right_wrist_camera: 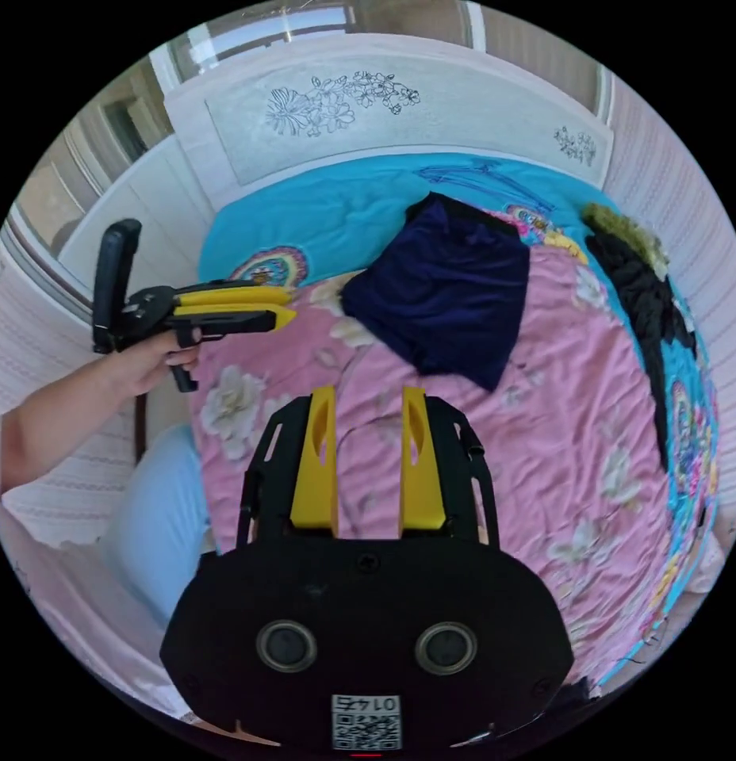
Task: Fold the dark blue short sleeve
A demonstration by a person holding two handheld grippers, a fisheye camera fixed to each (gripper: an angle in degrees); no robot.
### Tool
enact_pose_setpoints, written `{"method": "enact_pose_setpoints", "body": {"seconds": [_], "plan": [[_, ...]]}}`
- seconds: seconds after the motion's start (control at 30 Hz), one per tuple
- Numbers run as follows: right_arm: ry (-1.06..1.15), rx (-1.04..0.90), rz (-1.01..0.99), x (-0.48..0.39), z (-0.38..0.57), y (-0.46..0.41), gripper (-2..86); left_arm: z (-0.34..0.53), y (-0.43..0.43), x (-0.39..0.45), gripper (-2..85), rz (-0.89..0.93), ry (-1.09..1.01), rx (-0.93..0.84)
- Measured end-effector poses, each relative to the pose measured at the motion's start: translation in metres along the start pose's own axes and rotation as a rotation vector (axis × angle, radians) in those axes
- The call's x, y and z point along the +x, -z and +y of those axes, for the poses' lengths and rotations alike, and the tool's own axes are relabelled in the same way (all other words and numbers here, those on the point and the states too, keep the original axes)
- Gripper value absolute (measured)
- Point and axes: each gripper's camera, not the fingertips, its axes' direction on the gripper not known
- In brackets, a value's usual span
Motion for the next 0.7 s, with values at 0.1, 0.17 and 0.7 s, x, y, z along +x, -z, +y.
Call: {"method": "enact_pose_setpoints", "body": {"seconds": [0.1,0.17,0.7], "plan": [[-0.045,0.046,0.158,0.015,-0.019,-0.037,12.6,-0.027,-0.023,-0.019,9.0,-0.019,0.023,-0.045],[-0.096,0.028,0.123,0.030,-0.026,-0.066,12.0,-0.040,-0.043,-0.030,9.3,-0.038,0.042,-0.116],[-0.163,0.197,-0.098,0.037,0.075,-0.011,-0.4,-0.054,0.063,-0.001,-0.7,0.111,-0.203,-0.017]]}}
